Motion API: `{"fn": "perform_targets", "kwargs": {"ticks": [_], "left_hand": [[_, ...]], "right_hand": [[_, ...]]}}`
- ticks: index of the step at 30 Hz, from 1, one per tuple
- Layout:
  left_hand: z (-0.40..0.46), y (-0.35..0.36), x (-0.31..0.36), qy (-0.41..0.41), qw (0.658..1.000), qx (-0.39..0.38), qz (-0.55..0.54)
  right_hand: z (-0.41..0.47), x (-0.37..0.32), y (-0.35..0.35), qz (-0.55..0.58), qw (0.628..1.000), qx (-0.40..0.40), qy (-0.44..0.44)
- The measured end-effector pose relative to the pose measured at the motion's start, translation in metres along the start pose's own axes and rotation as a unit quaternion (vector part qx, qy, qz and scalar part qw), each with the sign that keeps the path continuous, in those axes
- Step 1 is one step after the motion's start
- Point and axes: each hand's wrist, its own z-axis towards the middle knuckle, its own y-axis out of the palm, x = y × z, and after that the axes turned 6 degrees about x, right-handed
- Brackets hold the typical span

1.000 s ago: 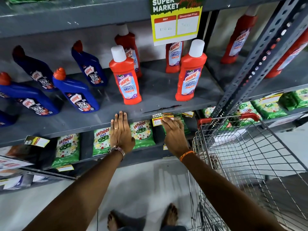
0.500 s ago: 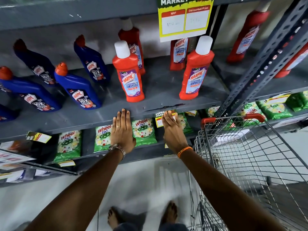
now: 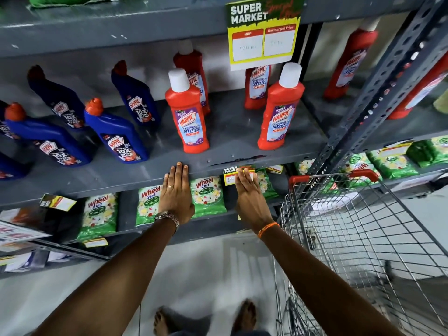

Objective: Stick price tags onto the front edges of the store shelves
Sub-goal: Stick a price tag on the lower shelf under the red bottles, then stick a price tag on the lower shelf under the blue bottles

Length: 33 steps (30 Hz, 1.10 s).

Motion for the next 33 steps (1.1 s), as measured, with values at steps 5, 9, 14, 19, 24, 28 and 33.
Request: {"fn": "perform_targets", "kwargs": {"ticks": [5, 9, 14, 19, 24, 28, 33], "left_hand": [[0.002, -0.003, -0.003, 0.004, 1.000, 0.008, -0.029], [-0.007, -0.005, -0.010, -0.014, 0.998, 0.027, -0.057], [-0.027, -0.002, -0.049, -0.039, 0.997, 0.041, -0.043], [-0.057, -0.014, -0.112, -0.096, 0.992, 0.070, -0.049], [-0.083, -0.028, -0.181, -0.167, 0.976, 0.102, -0.093], [-0.099, -0.031, -0.244, -0.294, 0.931, 0.156, -0.152], [-0.098, 0.001, -0.315, -0.441, 0.715, 0.245, -0.484]], "right_hand": [[-0.007, 0.005, -0.003, -0.027, 0.999, -0.001, -0.027], [0.002, -0.001, -0.007, -0.055, 0.997, 0.016, -0.050], [0.021, -0.034, -0.012, -0.022, 0.995, 0.026, -0.089], [0.047, -0.095, 0.002, 0.042, 0.991, 0.033, -0.119], [0.071, -0.166, 0.020, 0.103, 0.984, 0.043, -0.138], [0.094, -0.229, 0.037, 0.124, 0.981, 0.011, -0.152], [0.119, -0.299, 0.054, 0.124, 0.979, -0.001, -0.159]]}}
